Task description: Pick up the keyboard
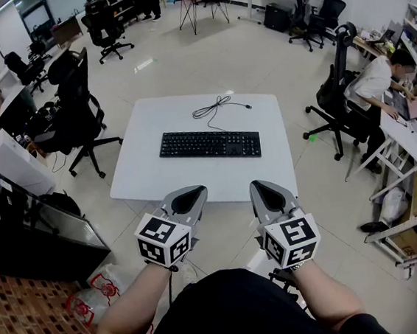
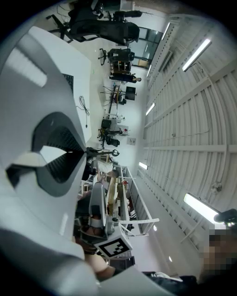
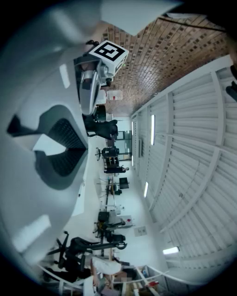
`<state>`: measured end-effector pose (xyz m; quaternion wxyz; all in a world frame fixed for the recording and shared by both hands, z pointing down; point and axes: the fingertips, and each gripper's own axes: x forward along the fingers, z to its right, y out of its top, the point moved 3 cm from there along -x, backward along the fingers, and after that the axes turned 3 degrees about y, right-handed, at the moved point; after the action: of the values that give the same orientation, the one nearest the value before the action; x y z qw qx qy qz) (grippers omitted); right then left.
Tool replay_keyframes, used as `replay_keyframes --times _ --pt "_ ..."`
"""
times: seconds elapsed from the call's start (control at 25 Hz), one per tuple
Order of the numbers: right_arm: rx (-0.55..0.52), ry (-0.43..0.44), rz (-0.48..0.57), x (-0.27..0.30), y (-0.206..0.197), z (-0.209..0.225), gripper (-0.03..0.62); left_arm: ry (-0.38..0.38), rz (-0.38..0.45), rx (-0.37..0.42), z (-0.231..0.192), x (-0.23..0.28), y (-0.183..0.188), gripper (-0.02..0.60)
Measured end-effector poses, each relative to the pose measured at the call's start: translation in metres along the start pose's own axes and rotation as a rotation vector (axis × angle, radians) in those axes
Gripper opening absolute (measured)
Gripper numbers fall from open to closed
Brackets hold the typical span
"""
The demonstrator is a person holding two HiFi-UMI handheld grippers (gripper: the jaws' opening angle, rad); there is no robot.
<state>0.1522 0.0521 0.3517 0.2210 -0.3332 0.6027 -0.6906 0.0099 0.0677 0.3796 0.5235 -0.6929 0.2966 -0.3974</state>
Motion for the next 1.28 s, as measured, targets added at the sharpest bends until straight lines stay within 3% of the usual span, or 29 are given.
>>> replay_keyframes --times 0.28,0.52,1.0,1.28 --pt "0.000 0.029 -0.007 -0.009 -0.006 0.007 0.002 0.021 -0.008 -0.087 0.001 0.005 -0.005 0.008" --pt "0.008 0.050 -0.014 -0.005 -0.006 0.013 0.002 0.069 -0.034 -0.154 -0.022 0.010 -0.007 0.048" --pt "0.051 0.023 -0.058 0.046 -0.014 0.034 0.002 0.191 -0.085 -0.260 -0.141 0.044 -0.016 0.098" --pt "0.097 -0.007 -0.107 0.110 -0.018 0.051 0.002 0.227 -0.183 -0.325 -0.232 0.087 -0.041 0.134"
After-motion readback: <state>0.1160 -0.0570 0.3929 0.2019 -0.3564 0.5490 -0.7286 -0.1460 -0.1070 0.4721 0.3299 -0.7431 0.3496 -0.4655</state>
